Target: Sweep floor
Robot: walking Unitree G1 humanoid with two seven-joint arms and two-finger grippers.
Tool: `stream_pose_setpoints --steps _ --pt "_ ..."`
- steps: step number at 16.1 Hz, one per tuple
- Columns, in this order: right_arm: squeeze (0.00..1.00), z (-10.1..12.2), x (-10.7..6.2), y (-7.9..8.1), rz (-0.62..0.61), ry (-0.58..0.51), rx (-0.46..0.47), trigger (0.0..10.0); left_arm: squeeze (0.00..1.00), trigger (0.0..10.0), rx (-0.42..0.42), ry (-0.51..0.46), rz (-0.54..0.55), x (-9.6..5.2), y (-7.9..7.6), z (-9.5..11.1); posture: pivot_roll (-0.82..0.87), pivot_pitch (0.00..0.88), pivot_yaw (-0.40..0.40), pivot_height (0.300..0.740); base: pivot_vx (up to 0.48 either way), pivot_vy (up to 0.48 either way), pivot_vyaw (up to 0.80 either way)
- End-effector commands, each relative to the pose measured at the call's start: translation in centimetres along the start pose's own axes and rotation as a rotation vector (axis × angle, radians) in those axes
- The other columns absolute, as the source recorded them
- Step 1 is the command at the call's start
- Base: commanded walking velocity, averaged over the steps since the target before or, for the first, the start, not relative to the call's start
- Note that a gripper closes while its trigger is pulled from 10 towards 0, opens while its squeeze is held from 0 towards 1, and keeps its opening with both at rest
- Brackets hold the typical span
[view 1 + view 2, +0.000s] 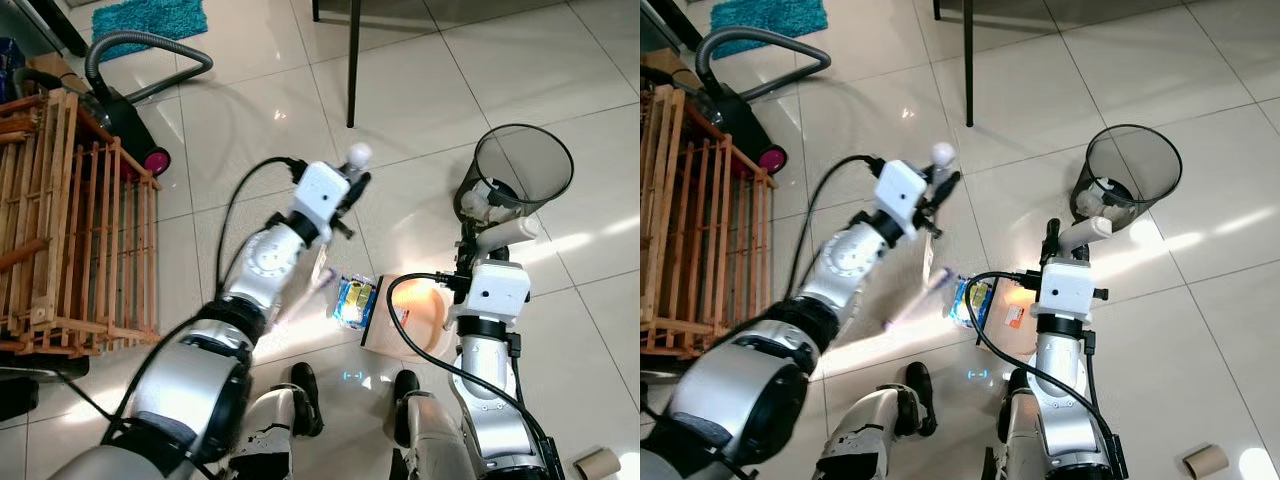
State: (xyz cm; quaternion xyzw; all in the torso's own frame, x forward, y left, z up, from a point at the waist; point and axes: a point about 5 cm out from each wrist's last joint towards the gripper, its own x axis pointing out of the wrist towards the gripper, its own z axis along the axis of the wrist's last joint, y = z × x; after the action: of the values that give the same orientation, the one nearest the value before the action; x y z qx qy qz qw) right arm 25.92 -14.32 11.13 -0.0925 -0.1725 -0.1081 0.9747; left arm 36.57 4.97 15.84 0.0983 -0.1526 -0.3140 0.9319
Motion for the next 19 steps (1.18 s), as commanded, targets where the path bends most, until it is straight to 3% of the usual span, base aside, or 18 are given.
stream_pose_setpoints --steps 1,2,3,5,7,11,15,18,19 --pt "0.0 -1.2 -1.3 0.5 0.041 0.087 -0.015 10.0 0.0 10.0 -0.094 0.037 0.048 -0.3 -0.1 -0.9 -0.06 0.376 0.155 0.74 0.0 0.0 0.0" --pt "0.0 -1.2 -1.4 0.4 0.041 0.09 -0.02 10.0 0.0 10.0 -0.138 0.033 0.051 0.0 -0.6 -0.8 -0.07 0.378 0.156 0.74 0.0 0.0 0.0" --pt "0.0 -1.3 -1.5 0.1 0.039 0.097 -0.031 10.0 0.0 10.0 -0.246 0.011 0.076 0.7 -1.1 -0.4 -0.07 0.382 0.158 0.74 0.0 0.0 0.0" --pt "0.0 -1.4 -1.6 -0.2 0.033 0.105 -0.036 10.0 0.0 10.0 -0.319 -0.03 0.079 1.5 -1.5 0.4 -0.07 0.38 0.158 0.74 0.0 0.0 0.0" --pt "0.0 -1.6 -1.6 -0.4 0.022 0.12 -0.037 10.0 0.0 10.0 -0.321 -0.09 0.036 2.5 -1.7 1.9 -0.05 0.38 0.156 0.74 0.0 0.0 0.0" --pt "0.0 -1.9 -1.1 -0.2 0.019 0.134 -0.025 10.0 0.0 10.0 -0.329 -0.139 0.011 3.1 -1.1 3.2 -0.03 0.379 0.149 0.74 0.0 0.0 0.0" --pt "0.0 -2.4 -0.1 -0.9 -0.049 0.163 0.022 10.0 0.0 10.0 -0.142 -0.128 -0.164 1.7 0.6 3.0 0.01 0.323 0.16 0.74 0.0 0.0 0.0" --pt "0.0 -2.7 1.0 -1.9 -0.099 0.16 0.027 10.0 0.0 10.0 -0.091 -0.152 -0.196 0.3 3.7 3.5 0.03 0.304 0.157 0.74 0.0 0.0 0.0" --pt "0.0 -3.0 2.1 -3.1 -0.144 0.167 0.047 10.0 0.0 10.0 -0.046 -0.17 -0.145 -0.5 6.2 4.3 0.05 0.282 0.154 0.74 0.0 0.0 0.0"
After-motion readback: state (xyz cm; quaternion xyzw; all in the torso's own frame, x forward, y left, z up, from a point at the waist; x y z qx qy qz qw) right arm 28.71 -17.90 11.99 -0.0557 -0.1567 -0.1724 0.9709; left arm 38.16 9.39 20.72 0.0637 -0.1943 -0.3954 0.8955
